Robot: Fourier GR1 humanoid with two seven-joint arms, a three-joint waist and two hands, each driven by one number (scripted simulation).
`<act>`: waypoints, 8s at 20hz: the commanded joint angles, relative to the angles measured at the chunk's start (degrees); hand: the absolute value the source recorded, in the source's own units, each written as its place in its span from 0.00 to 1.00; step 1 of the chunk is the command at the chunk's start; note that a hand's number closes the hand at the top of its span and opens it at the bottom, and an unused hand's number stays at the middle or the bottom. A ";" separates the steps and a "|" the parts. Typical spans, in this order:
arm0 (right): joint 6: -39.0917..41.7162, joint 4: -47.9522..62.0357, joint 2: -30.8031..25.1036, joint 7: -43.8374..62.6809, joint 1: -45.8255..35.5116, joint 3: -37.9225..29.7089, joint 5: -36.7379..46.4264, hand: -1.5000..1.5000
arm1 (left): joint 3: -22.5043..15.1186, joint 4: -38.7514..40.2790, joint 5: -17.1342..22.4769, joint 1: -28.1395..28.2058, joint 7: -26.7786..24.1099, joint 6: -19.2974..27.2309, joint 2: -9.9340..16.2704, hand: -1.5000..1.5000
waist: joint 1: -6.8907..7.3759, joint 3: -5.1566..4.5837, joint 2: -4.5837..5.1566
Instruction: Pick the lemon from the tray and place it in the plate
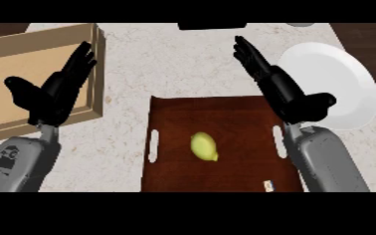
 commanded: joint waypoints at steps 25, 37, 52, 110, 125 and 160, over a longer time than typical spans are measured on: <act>5.27 23.21 -11.90 -80.67 -0.89 11.48 28.27 0.00 | 0.05 7.49 -3.14 2.83 0.40 2.87 -2.85 0.50 | 4.52 0.14 0.61; -8.08 26.32 -10.25 -72.73 -3.07 17.84 42.47 0.00 | 4.44 10.27 -2.44 4.82 -1.98 0.13 -1.44 0.50 | 3.11 -0.05 -0.17; -12.52 25.80 -4.46 -60.03 -2.40 17.95 60.65 0.00 | 4.78 4.80 -6.63 6.86 0.52 0.61 -5.65 0.50 | 2.85 -0.06 -0.39; 5.00 -16.44 -6.58 -23.41 22.86 -25.05 41.22 1.00 | 9.02 2.34 -11.25 7.15 3.48 -2.78 -9.90 0.50 | 2.27 -0.09 -0.44; -4.98 39.39 -21.42 -40.91 -2.58 -34.75 45.08 1.00 | 10.04 3.20 -11.52 4.59 4.55 -4.75 -10.09 0.50 | 4.36 0.06 0.10; 39.30 73.00 -34.32 -53.26 -16.35 -39.02 29.08 0.00 | 10.90 3.00 -12.08 8.24 0.92 -6.07 -10.60 0.50 | 4.18 0.16 0.11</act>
